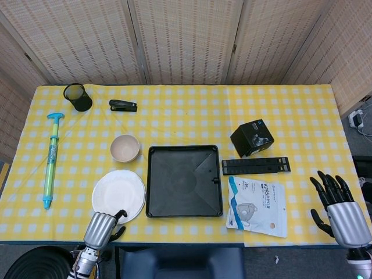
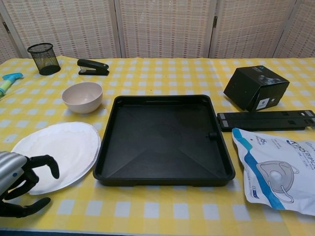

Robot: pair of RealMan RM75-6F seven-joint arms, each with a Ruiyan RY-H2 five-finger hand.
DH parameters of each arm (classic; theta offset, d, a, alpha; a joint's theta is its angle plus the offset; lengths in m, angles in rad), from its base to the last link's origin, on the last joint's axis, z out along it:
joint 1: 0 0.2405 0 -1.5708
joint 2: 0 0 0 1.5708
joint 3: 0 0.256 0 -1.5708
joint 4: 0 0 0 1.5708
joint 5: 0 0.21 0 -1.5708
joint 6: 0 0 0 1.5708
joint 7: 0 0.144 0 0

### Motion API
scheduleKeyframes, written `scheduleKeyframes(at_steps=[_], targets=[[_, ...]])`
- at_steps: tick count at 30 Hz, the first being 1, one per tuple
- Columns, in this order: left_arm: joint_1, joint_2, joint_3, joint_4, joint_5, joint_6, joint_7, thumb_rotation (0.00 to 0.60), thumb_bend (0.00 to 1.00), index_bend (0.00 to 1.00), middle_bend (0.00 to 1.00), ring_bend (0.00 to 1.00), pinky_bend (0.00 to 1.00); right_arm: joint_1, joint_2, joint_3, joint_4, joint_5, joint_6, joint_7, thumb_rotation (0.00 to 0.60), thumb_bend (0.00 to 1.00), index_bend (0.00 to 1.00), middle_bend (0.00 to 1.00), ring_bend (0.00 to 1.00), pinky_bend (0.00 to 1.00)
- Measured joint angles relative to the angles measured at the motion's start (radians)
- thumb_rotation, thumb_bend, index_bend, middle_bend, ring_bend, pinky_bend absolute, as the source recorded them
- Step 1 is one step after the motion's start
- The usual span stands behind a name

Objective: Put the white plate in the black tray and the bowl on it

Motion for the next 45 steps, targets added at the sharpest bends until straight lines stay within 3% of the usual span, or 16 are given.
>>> scheduleKeyframes(at_steps=[33,45], targets=[[-0.024,-0.104,-0.041,0.189,-0.063,0.036,-0.002,0.600,0.36,0.50,1.00,1.00,1.00,0.000,0.015,-0.005,-0.006,-0.006,-0.005,0.019,0.600,0.42,0.00,0.00,0.00,0.00],[-0.028,-0.166,-0.056,0.317,-0.060,0.109,-0.044,0.600,0.57,0.57,1.00,1.00,1.00,0.003,0.014,-0.005,-0.008,-0.005,-0.010,0.016,0.600,0.42,0.00,0.00,0.00,0.00]])
